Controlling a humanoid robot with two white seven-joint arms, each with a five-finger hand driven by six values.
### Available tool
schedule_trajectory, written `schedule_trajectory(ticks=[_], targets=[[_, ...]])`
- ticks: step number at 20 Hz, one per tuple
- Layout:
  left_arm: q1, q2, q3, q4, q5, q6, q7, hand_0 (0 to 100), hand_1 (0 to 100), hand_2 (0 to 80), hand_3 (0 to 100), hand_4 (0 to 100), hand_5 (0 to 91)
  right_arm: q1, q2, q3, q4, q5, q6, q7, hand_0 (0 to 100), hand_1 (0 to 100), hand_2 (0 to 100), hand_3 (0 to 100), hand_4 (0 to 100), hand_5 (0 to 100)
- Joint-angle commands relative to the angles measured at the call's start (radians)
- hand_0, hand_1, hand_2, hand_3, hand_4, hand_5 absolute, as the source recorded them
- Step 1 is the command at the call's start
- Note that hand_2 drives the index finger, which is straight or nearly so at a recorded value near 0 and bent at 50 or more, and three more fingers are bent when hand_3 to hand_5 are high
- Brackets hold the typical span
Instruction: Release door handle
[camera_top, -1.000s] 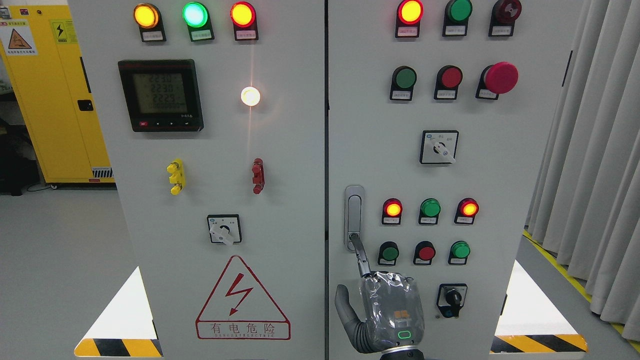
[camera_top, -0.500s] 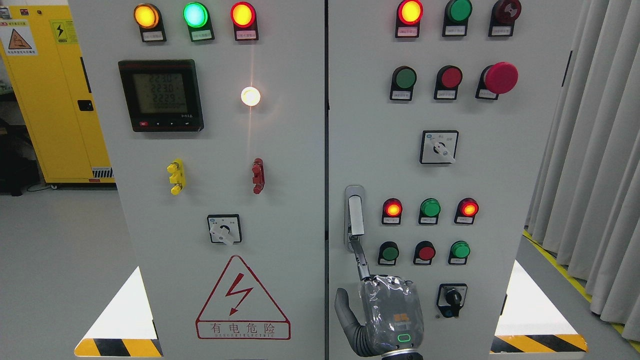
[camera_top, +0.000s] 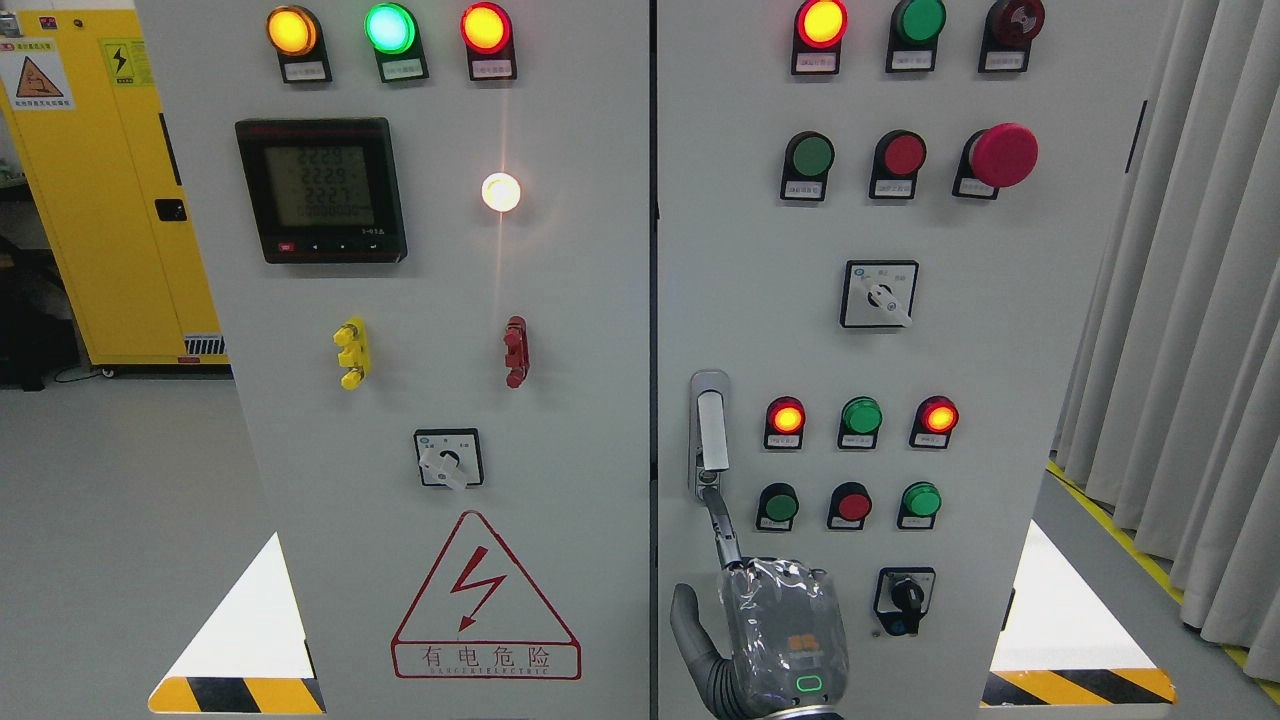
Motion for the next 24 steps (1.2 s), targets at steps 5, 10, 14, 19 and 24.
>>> schedule_trajectory(ticks=[5, 10, 14, 19, 24], targets=[[0.0, 0.0, 0.0, 0.0, 0.0, 0.001, 0.0, 12, 56, 0.0, 0, 0, 0.0, 0.009, 0.0, 0.006, -0.077, -0.004, -0.008, -0.016, 68, 38, 4, 100, 100, 100], [0.0, 0.0, 0.0, 0.0, 0.0, -0.001, 0.0, 12, 56, 0.0, 0, 0, 0.0, 0.035, -0.002, 0.001, -0.104, -0.005, -0.012, -0.016, 71, 39, 26, 99, 95, 99], [0.0, 0.0, 0.0, 0.0, 0.0, -0.001, 0.0, 12, 56, 0.0, 0, 0, 0.0, 0.04, -0.003, -0.013, -0.124, -0.007, -0.02, -0.015, 81, 42, 47, 90, 88, 87], [0.0, 0.0, -0.001, 0.0, 0.0, -0.001, 0.0, 12, 56, 0.0, 0, 0, 0.0, 0.038, -0.003, -0.031, -0.146, -0.012, -0.02, -0.013, 91, 44, 67, 95, 90, 87], [0.0, 0.0, 0.0, 0.0, 0.0, 0.001, 0.0, 12, 56, 0.0, 0, 0, 0.0, 0.012, -0.003, -0.049, -0.176, -0.013, -0.02, -0.002, 75, 40, 84, 100, 97, 97]])
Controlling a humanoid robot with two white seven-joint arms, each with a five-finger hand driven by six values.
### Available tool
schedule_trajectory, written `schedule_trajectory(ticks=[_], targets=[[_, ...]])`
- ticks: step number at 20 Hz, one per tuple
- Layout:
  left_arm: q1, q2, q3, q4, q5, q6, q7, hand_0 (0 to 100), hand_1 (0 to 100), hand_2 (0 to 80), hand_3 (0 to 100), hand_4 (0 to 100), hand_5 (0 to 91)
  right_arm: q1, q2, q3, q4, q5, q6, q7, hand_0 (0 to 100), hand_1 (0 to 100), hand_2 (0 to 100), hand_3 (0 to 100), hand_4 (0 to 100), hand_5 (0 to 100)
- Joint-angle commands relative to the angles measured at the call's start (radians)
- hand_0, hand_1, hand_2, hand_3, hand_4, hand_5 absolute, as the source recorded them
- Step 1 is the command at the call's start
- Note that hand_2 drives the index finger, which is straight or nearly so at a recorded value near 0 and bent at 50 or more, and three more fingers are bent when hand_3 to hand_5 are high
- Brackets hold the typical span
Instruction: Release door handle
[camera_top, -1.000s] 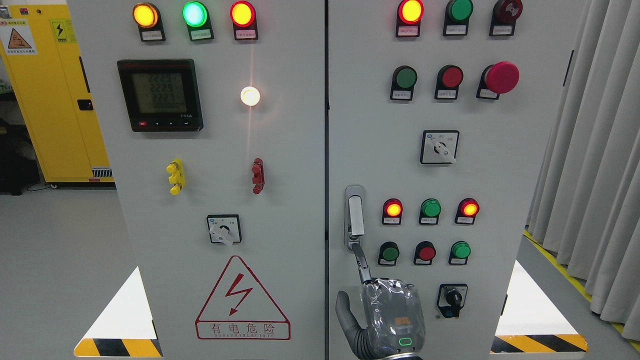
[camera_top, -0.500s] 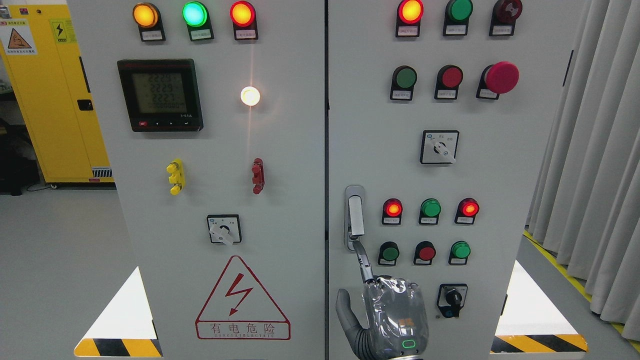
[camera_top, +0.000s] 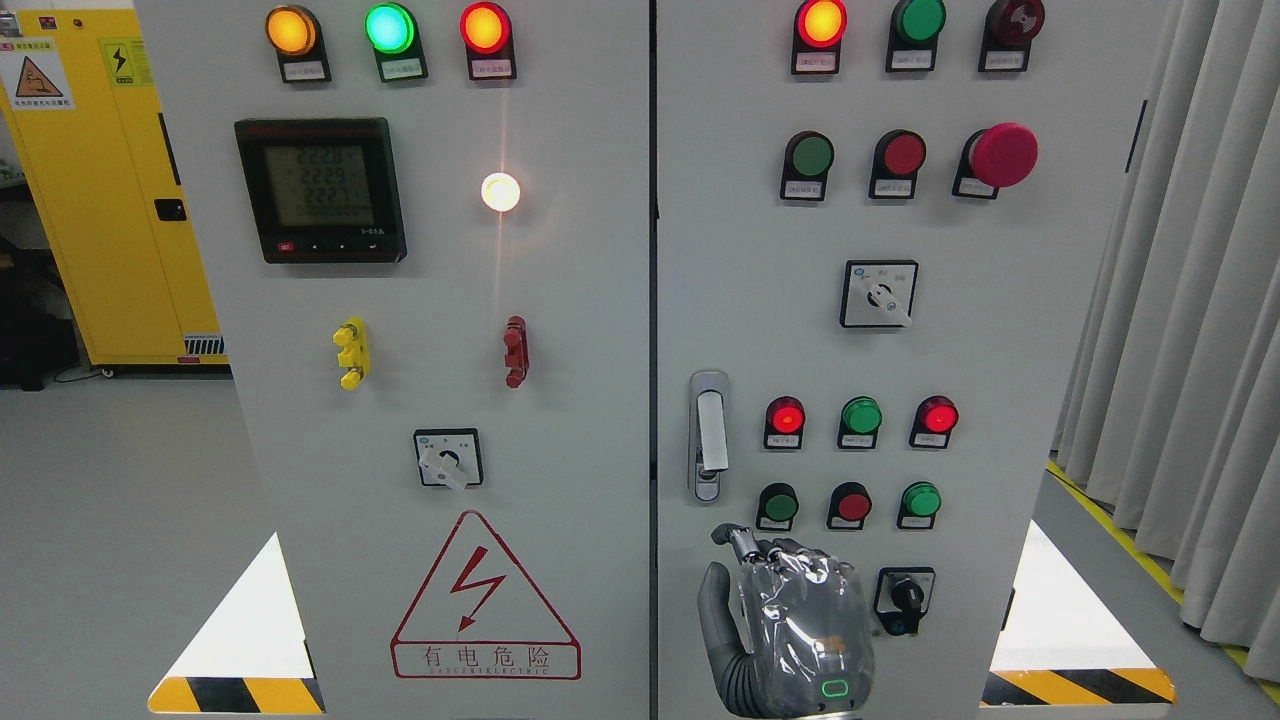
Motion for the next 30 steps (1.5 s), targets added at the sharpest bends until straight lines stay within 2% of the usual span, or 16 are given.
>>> schedule_trajectory(ticks=[1, 6, 8, 9, 10, 13, 15, 17, 19, 25, 30], targets=[[0.0, 0.0, 0.001, 0.0, 0.0, 0.006, 0.0, 12, 56, 0.0, 0, 0, 0.0, -0.018, -0.001, -0.028, -0.062, -0.003, 0.0, 0.012, 76, 37, 87, 100, 99, 98], [0.0, 0.0, 0.001, 0.0, 0.0, 0.006, 0.0, 12, 56, 0.0, 0, 0, 0.0, -0.046, -0.001, -0.026, -0.065, -0.003, 0.002, 0.017, 73, 22, 96, 100, 100, 100], [0.0, 0.0, -0.001, 0.0, 0.0, 0.004, 0.0, 12, 56, 0.0, 0, 0, 0.0, -0.052, -0.001, -0.025, -0.064, -0.002, 0.002, 0.049, 66, 18, 98, 100, 100, 100], [0.0, 0.0, -0.001, 0.0, 0.0, 0.006, 0.0, 12, 56, 0.0, 0, 0, 0.0, -0.053, -0.001, -0.023, -0.062, -0.002, 0.002, 0.061, 59, 15, 99, 100, 100, 100], [0.0, 0.0, 0.001, 0.0, 0.0, 0.006, 0.0, 12, 56, 0.0, 0, 0, 0.0, -0.055, -0.001, -0.023, -0.059, -0.002, 0.002, 0.064, 51, 14, 100, 100, 100, 100], [0.0, 0.0, 0.001, 0.0, 0.0, 0.004, 0.0, 12, 56, 0.0, 0, 0, 0.0, -0.079, -0.001, -0.02, -0.047, -0.002, 0.002, 0.069, 41, 11, 100, 100, 100, 100], [0.0, 0.0, -0.001, 0.0, 0.0, 0.006, 0.0, 12, 56, 0.0, 0, 0, 0.0, -0.107, -0.001, -0.021, -0.031, -0.002, 0.002, 0.072, 38, 11, 100, 100, 100, 100], [0.0, 0.0, -0.001, 0.0, 0.0, 0.006, 0.0, 12, 56, 0.0, 0, 0, 0.0, -0.136, 0.001, -0.018, -0.018, -0.003, 0.002, 0.076, 30, 10, 100, 100, 100, 100], [0.0, 0.0, 0.001, 0.0, 0.0, 0.004, 0.0, 12, 56, 0.0, 0, 0, 0.0, -0.144, 0.001, -0.014, -0.004, -0.002, 0.003, 0.105, 27, 10, 100, 100, 100, 100], [0.0, 0.0, -0.001, 0.0, 0.0, 0.004, 0.0, 12, 56, 0.0, 0, 0, 0.0, -0.17, 0.001, -0.02, 0.031, 0.0, 0.007, 0.107, 25, 19, 100, 100, 100, 100], [0.0, 0.0, 0.001, 0.0, 0.0, 0.006, 0.0, 12, 56, 0.0, 0, 0, 0.0, -0.201, 0.001, -0.025, 0.064, -0.002, 0.008, 0.098, 27, 22, 100, 100, 100, 100]])
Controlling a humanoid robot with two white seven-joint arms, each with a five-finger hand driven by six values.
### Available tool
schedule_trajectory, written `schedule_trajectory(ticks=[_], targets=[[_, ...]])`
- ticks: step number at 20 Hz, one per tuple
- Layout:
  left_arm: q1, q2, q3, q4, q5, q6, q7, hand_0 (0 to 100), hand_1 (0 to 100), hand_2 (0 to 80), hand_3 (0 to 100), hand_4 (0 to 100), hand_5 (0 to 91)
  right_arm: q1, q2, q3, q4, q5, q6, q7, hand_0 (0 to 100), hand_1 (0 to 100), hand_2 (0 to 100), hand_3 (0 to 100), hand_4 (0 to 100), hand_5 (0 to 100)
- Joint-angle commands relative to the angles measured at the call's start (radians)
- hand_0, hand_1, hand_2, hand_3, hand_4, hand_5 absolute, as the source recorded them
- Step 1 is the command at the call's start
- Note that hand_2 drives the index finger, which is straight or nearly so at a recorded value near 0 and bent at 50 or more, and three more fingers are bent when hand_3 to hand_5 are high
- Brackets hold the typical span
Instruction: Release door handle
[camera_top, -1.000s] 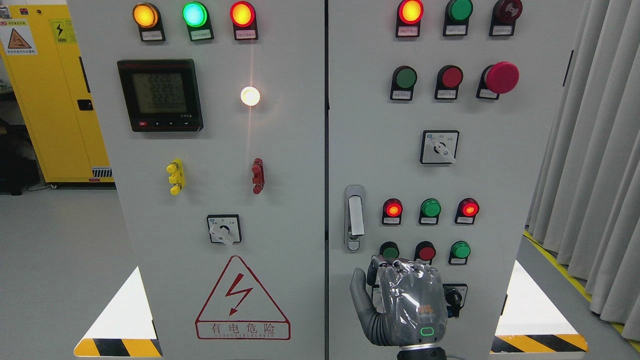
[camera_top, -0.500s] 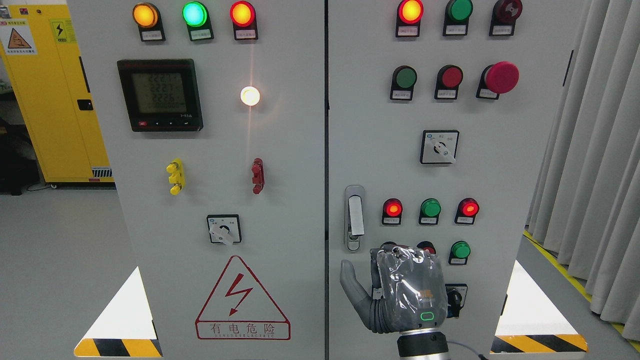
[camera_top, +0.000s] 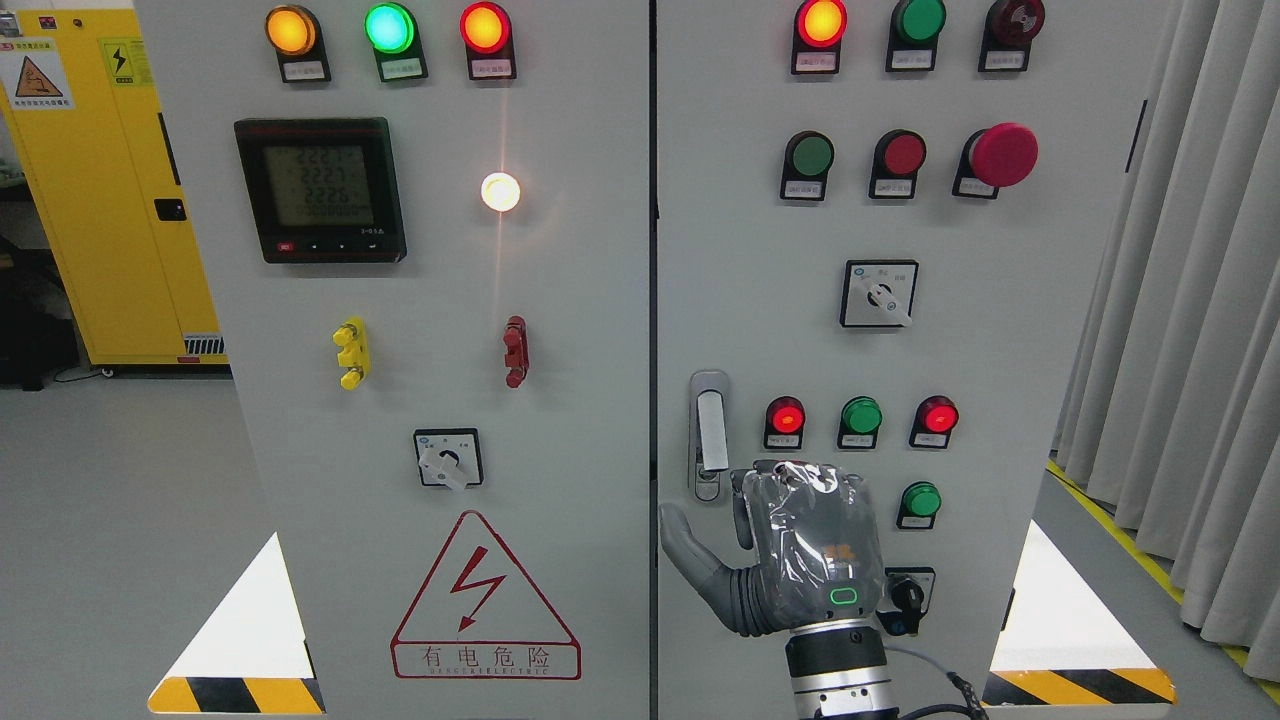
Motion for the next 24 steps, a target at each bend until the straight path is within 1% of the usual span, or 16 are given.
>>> schedule_trajectory(ticks=[1, 3, 9, 14, 17, 18, 21, 24], targets=[[0.0, 0.0, 0.001, 0.0, 0.0, 0.001, 0.0, 12, 56, 0.0, 0, 0, 0.0, -0.035, 0.002, -0.006, 0.053, -0.001, 0.001, -0.012, 28, 22, 100, 100, 100, 100], [0.0, 0.0, 0.001, 0.0, 0.0, 0.001, 0.0, 12, 56, 0.0, 0, 0, 0.0, -0.038, 0.0, -0.007, 0.054, -0.001, 0.007, -0.012, 31, 22, 100, 100, 100, 100], [0.0, 0.0, 0.001, 0.0, 0.0, 0.001, 0.0, 12, 56, 0.0, 0, 0, 0.0, -0.046, 0.002, -0.021, 0.062, -0.002, 0.012, -0.011, 35, 24, 100, 100, 100, 100], [0.0, 0.0, 0.001, 0.0, 0.0, 0.001, 0.0, 12, 56, 0.0, 0, 0, 0.0, -0.054, 0.0, -0.024, 0.067, -0.001, 0.012, -0.008, 37, 25, 100, 100, 100, 100], [0.0, 0.0, -0.001, 0.0, 0.0, 0.001, 0.0, 12, 56, 0.0, 0, 0, 0.0, -0.054, 0.002, -0.024, 0.067, -0.001, 0.012, -0.008, 36, 27, 100, 100, 100, 100], [0.0, 0.0, 0.001, 0.0, 0.0, -0.001, 0.0, 12, 56, 0.0, 0, 0, 0.0, -0.054, 0.002, -0.024, 0.067, -0.002, 0.014, -0.006, 36, 29, 100, 100, 100, 100], [0.0, 0.0, 0.001, 0.0, 0.0, -0.001, 0.0, 12, 56, 0.0, 0, 0, 0.0, -0.06, 0.002, -0.026, 0.067, -0.002, 0.018, -0.006, 37, 32, 100, 100, 100, 100], [0.0, 0.0, 0.001, 0.0, 0.0, 0.001, 0.0, 12, 56, 0.0, 0, 0, 0.0, -0.074, 0.002, -0.029, 0.07, -0.004, 0.02, -0.005, 39, 32, 100, 100, 100, 100]])
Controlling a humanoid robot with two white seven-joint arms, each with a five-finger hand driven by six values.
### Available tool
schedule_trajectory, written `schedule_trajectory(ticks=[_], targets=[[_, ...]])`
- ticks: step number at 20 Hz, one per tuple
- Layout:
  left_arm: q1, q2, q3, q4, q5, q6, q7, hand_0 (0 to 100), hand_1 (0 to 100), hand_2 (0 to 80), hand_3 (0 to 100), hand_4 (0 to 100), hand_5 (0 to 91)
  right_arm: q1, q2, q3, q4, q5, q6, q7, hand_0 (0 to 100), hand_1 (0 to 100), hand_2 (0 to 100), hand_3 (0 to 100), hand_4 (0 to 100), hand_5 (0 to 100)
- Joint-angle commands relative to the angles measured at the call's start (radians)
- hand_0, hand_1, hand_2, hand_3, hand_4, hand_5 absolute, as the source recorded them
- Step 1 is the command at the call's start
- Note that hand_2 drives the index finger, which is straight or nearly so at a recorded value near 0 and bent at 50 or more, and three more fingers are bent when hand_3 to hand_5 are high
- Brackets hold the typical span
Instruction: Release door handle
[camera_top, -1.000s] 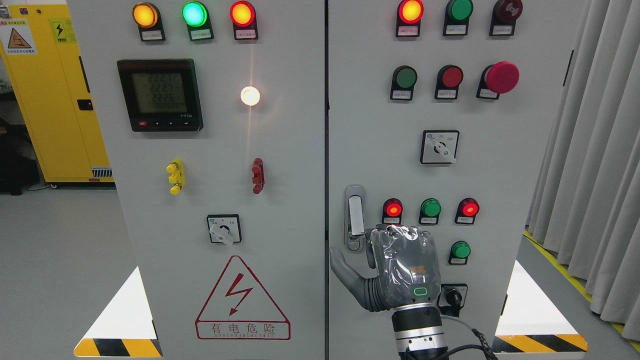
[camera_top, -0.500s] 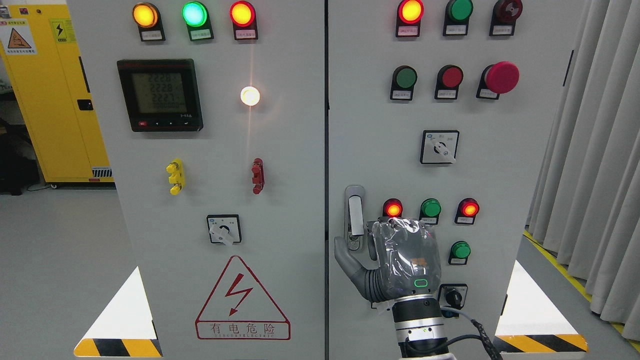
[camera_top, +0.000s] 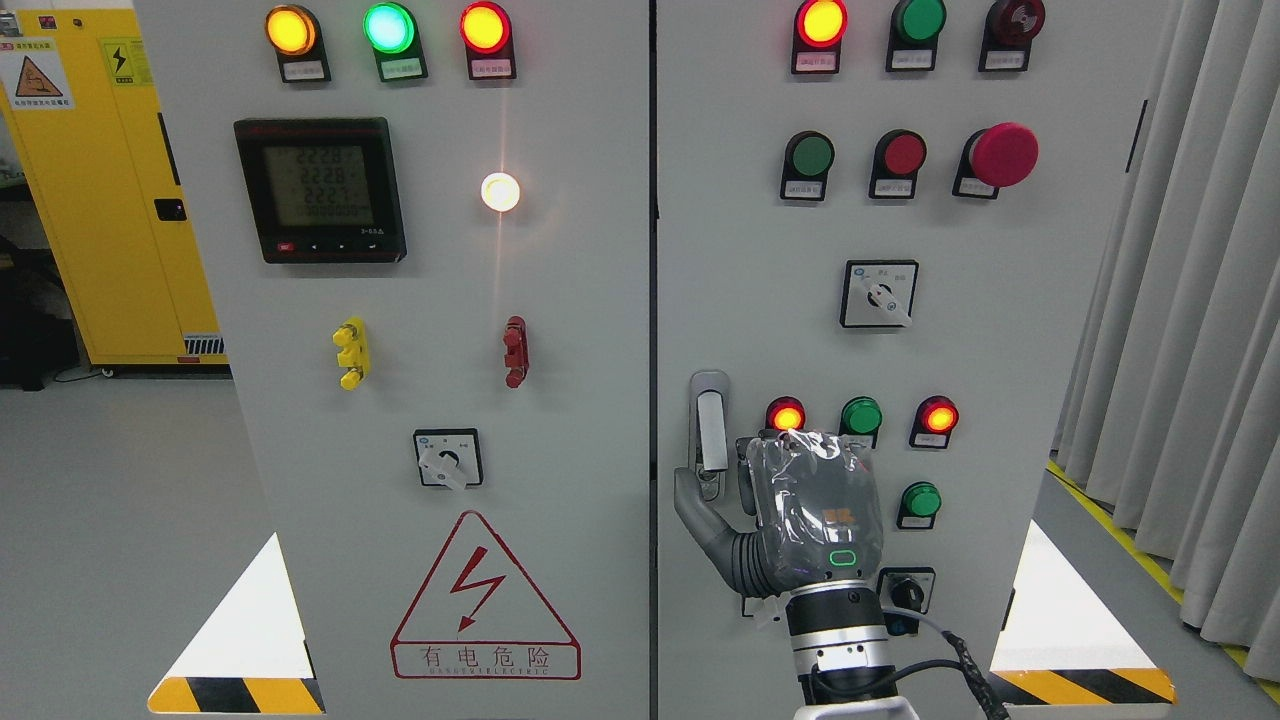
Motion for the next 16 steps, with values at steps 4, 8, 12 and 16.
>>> schedule_trajectory(ticks=[4, 8, 12, 16], targets=[[0.0, 0.0, 0.0, 0.0, 0.0, -0.002, 0.0, 12, 56, 0.0, 0, 0, 0.0, -0.021, 0.0, -0.011, 0.017, -0.002, 0.003, 0.002, 42, 32, 100, 100, 100, 100], [0.0, 0.0, 0.0, 0.0, 0.0, -0.002, 0.0, 12, 56, 0.0, 0, 0, 0.0, -0.021, 0.0, -0.011, 0.018, -0.002, 0.008, 0.002, 44, 32, 100, 100, 100, 100], [0.0, 0.0, -0.001, 0.0, 0.0, -0.002, 0.0, 12, 56, 0.0, 0, 0, 0.0, -0.021, 0.0, -0.011, 0.018, -0.002, 0.009, 0.002, 45, 33, 100, 100, 100, 100], [0.0, 0.0, 0.0, 0.0, 0.0, -0.002, 0.0, 12, 56, 0.0, 0, 0, 0.0, -0.021, 0.0, -0.011, 0.018, -0.002, 0.015, 0.002, 55, 34, 100, 100, 100, 100]])
